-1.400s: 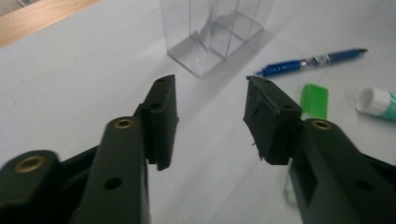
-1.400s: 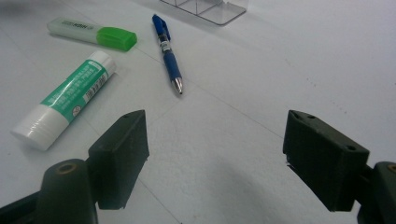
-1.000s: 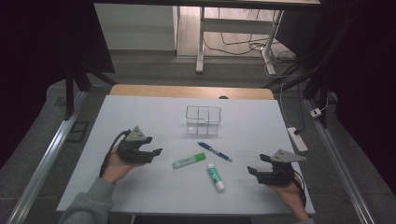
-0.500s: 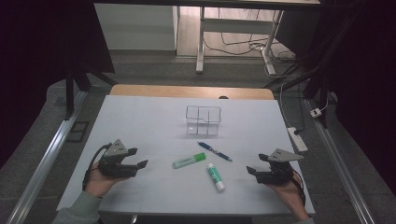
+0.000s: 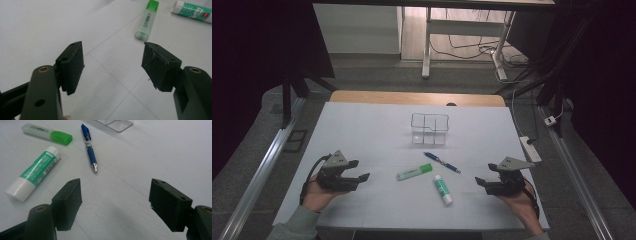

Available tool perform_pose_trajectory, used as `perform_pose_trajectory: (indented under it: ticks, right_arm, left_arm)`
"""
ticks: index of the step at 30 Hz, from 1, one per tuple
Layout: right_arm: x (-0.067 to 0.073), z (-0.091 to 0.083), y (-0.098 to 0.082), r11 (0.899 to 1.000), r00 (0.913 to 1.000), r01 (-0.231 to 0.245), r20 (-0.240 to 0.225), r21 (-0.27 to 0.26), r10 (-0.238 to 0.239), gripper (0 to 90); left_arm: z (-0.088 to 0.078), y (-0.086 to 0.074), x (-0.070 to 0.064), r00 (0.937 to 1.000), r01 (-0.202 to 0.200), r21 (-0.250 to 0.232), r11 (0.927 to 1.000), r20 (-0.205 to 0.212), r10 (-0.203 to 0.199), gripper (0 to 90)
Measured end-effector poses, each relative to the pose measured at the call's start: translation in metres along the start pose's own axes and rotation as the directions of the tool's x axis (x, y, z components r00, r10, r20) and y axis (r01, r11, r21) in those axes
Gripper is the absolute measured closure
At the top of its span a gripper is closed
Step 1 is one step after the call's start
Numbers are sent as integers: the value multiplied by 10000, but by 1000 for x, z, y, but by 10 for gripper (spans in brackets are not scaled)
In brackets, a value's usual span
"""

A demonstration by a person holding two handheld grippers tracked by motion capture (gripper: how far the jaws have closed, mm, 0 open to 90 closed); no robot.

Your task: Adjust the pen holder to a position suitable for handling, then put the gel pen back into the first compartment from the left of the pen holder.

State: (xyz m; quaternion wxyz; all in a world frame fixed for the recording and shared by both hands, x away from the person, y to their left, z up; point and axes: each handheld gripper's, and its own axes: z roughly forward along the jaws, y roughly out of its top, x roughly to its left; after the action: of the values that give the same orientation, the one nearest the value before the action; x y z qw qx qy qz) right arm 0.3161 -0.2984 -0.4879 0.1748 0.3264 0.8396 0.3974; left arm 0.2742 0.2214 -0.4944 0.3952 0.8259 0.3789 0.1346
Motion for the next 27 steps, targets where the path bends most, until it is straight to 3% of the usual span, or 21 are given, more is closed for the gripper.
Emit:
perform_pose_trajectory:
  ticks: [11, 17, 24, 27]
  right_arm:
    - [3, 7, 19, 9959, 9999, 25, -168, 900, -10, 277]
    - [4, 15, 32, 9950, 9993, 66, -363, 997, -30, 287]
    - [10, 26, 53, 9899, 9981, 497, -428, 1326, -444, 291]
    - [9, 30, 64, 9909, 9973, 370, -670, 1292, -285, 293]
  left_arm:
    - [2, 2, 2, 9999, -6, 16, 10000, 119, 6, 321]
    - [3, 0, 4, 9997, 105, -1, 9999, 233, -105, 317]
    - [3, 1, 3, 9996, 48, -21, 10000, 286, -47, 316]
    - [4, 2, 4, 9996, 80, -23, 10000, 286, -80, 316]
